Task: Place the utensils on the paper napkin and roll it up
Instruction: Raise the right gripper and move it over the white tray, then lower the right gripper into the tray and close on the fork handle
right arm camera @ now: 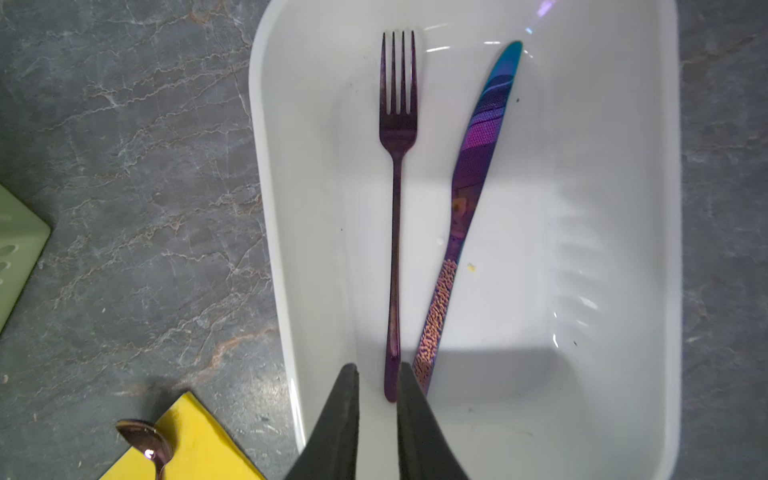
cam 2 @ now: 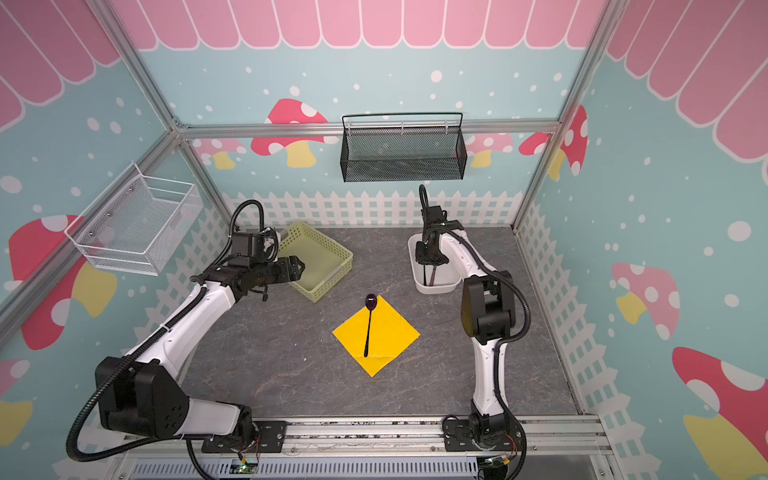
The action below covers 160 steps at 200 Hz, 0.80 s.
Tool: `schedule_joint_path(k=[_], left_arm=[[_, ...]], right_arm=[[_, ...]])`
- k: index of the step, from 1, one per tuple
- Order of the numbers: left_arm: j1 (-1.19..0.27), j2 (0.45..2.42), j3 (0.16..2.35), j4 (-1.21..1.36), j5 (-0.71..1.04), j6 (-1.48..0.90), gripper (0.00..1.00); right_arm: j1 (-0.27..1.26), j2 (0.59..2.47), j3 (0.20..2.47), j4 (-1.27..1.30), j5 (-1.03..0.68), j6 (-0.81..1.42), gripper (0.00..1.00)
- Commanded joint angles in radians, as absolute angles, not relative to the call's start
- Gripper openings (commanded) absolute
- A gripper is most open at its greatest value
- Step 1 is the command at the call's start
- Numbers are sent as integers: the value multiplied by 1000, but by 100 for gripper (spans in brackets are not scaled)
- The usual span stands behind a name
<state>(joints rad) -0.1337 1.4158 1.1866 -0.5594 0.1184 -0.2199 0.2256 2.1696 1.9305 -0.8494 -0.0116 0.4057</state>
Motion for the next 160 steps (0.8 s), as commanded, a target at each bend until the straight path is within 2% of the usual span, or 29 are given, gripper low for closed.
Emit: schedule_joint_path(k=[1,27,76,160], left_arm=[[-139,1390,1151,-550,85,-246,83],[-139,1402,1140,-526,140,-276,83],[-135,1367,1131,-540,51,-225,83],[-135,1385,1137,-547,56,-231,83]], right_arm=[[215,2240,1996,-889,-3,387,20],[213,2310,2083,-918,-8,386,21],[209,2430,2224,-957,-5,390,21],[206,2551,2362,-973,35,380,21]])
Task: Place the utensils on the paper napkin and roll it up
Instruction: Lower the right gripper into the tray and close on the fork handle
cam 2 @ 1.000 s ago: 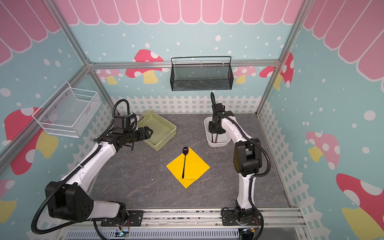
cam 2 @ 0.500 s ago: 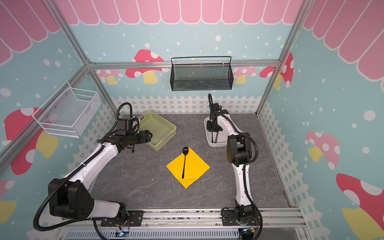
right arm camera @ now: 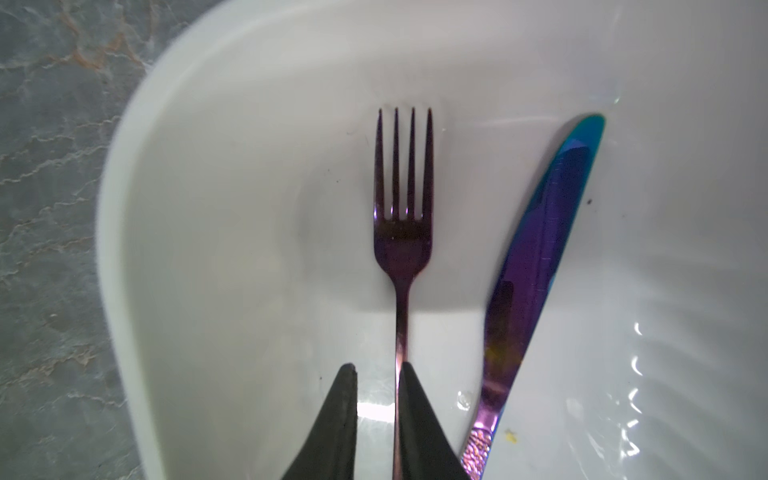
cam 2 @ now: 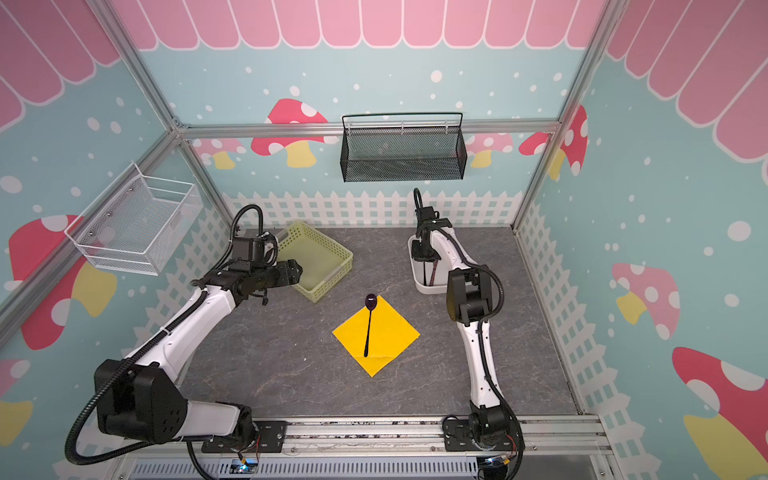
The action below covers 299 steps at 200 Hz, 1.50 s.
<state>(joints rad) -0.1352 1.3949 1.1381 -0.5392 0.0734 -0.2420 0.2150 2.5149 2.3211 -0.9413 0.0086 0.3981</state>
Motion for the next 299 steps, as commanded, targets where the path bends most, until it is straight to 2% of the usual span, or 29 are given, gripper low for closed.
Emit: schedule_joint_path(k=[1,89,213,299], left_arm=[[-135,1384,1138,-548,55,-231,83],[-133,1390,1141,-551,64,-230,83],[-125,1390,1147,-569,25,-220,83],[-124,1394,1151,-575,17,-218,83]], right_arm=[[206,2553,2364,-973,36,380,21],[195,2601,2389,-970,37,379,21],[189,2639,2385,-986,-18,380,10],[189,2595,2422,-998,-24,399,3]])
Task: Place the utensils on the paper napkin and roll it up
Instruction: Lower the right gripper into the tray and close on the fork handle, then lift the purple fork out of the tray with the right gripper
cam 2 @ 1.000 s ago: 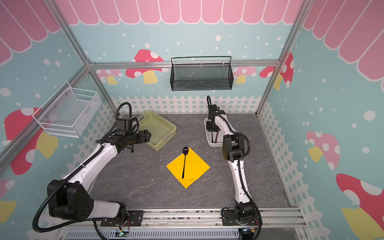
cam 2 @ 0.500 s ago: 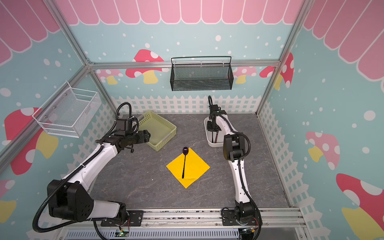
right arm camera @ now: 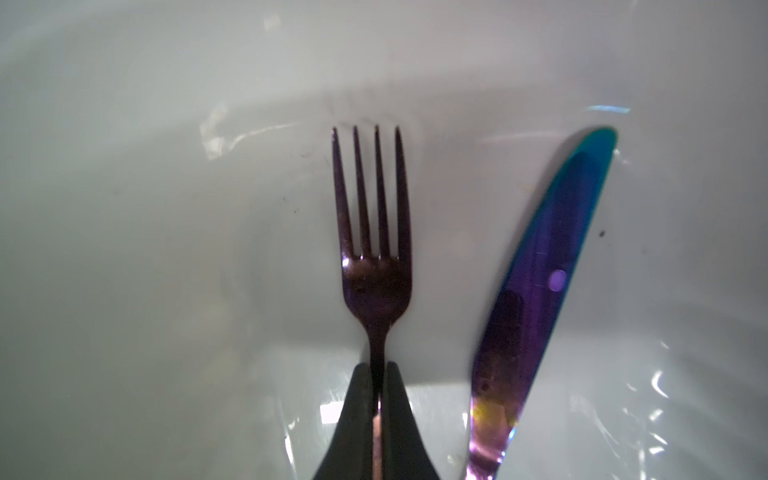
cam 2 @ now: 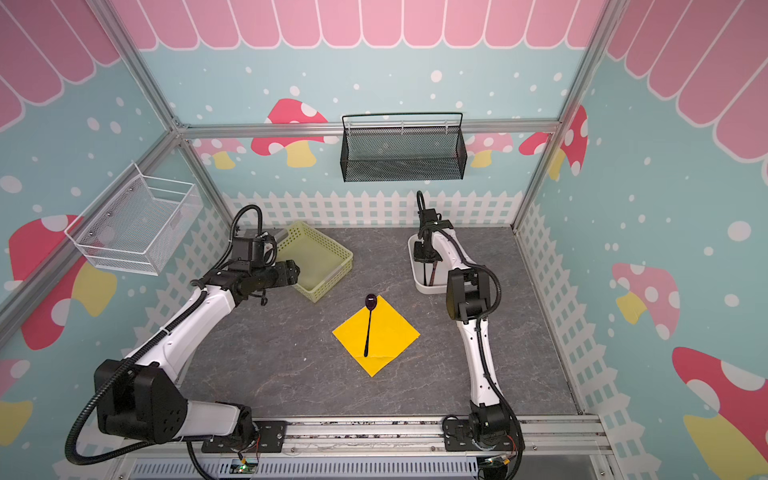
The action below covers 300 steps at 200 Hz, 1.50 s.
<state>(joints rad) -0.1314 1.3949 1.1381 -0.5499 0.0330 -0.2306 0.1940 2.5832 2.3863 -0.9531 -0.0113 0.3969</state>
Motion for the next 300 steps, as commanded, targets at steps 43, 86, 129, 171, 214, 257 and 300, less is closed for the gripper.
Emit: schedule_joint_path(k=[43,86,129,171,214,257,300], left_arm=[[-114,1398,1153,-575,18,-219,83],[-112,1394,1153,-575,28,-224,83],[-112,1380,1145,-573,27,-227,83],[-111,1369,1141,-570,38,-232,83],[-111,1349,1128,-564,32,-233,83],[-112,1342,1122,-563,30,-232,83],[-112,1346,1121,-562,34,-234,83]], right_arm=[[189,2533,2431,-1018,-27,398,1],[189,2494,2448,-1062,-26,394,1],[189,2463,2447,-1088,-20,394,0],[191,2422,2446,-1092,-41,397,0],[190,2327,2356,-1076,-109,400,0],[190,2117,2014,-884,-240,439,0],[190,1972,1771,-774,-321,472,0]])
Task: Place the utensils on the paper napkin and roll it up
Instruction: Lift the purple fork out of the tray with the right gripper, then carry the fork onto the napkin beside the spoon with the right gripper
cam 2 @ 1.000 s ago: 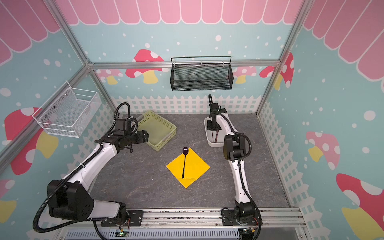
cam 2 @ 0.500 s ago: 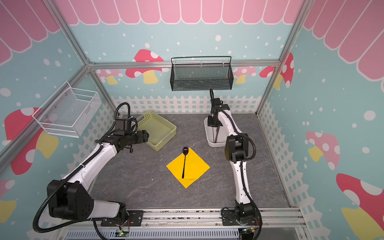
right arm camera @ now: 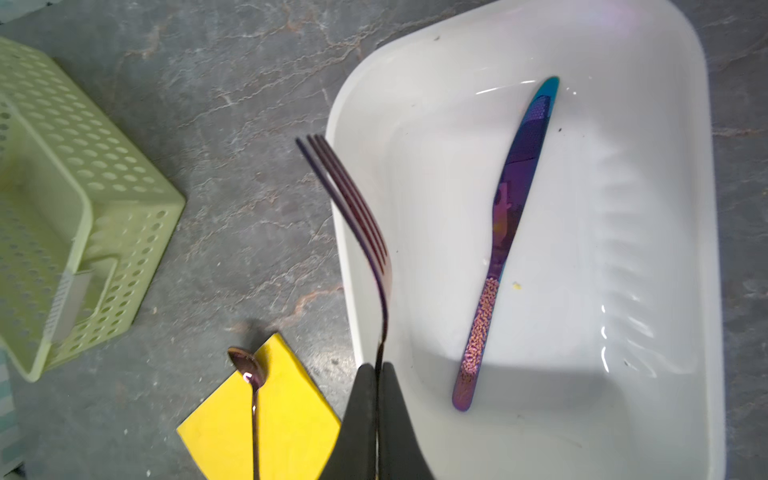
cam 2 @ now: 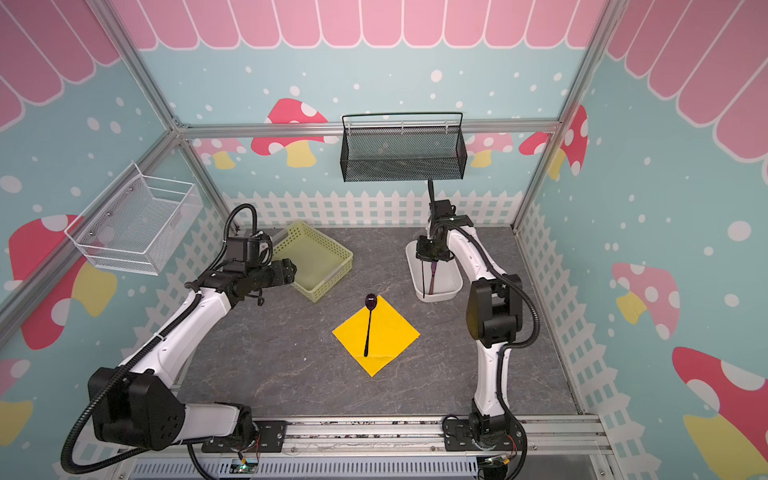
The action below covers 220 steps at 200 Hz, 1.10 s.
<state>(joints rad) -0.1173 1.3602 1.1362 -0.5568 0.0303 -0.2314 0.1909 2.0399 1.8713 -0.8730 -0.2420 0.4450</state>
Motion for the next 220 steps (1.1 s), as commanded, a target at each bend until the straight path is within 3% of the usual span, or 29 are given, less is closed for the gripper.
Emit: schedule_joint_path(k=[1,41,84,111,145,220], left_arm=[[-112,1347,1121,-562,34,-235,83],[-111,1345,1122,-562,32,-235,83],[-112,1353,1121,-561,43,-239,83],[-112,1356,1116,-557,47,-245,83],[-113,1370,1117,-552,64,-253,83],[-113,1368,1117,-552,58,-250,83]], right_arm=[[190,1969,1766,-772,-323,473,0],[191,1792,1491,-590,-460,542,0],[199,1595,1086,-179,-672,748,0],[237,1532,917,-17,-691,847,0],[324,1540,811,106,-661,924,0],[427,1712,869,180,-622,963,0]])
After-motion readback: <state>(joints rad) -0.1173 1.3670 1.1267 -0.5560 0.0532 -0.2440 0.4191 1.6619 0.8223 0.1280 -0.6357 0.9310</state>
